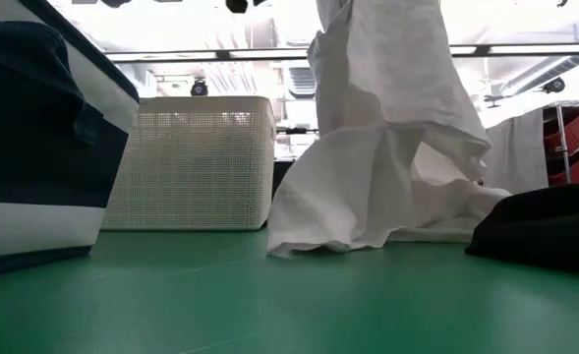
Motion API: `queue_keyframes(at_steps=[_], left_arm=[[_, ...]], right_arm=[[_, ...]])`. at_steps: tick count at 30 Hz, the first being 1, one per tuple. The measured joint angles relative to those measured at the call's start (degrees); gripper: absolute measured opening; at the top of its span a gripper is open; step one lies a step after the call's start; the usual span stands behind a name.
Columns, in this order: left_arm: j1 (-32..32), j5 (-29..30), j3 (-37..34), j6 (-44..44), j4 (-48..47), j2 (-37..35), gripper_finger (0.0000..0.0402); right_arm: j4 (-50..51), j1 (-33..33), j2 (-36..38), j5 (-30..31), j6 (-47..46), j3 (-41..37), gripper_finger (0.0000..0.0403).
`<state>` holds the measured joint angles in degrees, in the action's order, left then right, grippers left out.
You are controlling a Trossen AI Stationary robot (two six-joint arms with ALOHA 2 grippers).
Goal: Sort clothes
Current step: Put the white shirt into the blue bin
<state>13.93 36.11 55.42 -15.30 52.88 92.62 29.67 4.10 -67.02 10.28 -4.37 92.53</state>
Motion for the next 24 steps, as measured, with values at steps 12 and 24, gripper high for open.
queue_keyframes(at_steps=[12,24], left_arm=[[-4.55,-13.21,0.07,10.45,1.79,1.18,0.0344],[-3.59,-1.89,0.07,4.15,9.19,5.55,0.0344]], right_arm=[[-0.02,0.00,-0.38,-0.01,0.89,0.00,0.0012],[0.03,0.00,-0.59,-0.01,1.40,-0.02,0.0012]])
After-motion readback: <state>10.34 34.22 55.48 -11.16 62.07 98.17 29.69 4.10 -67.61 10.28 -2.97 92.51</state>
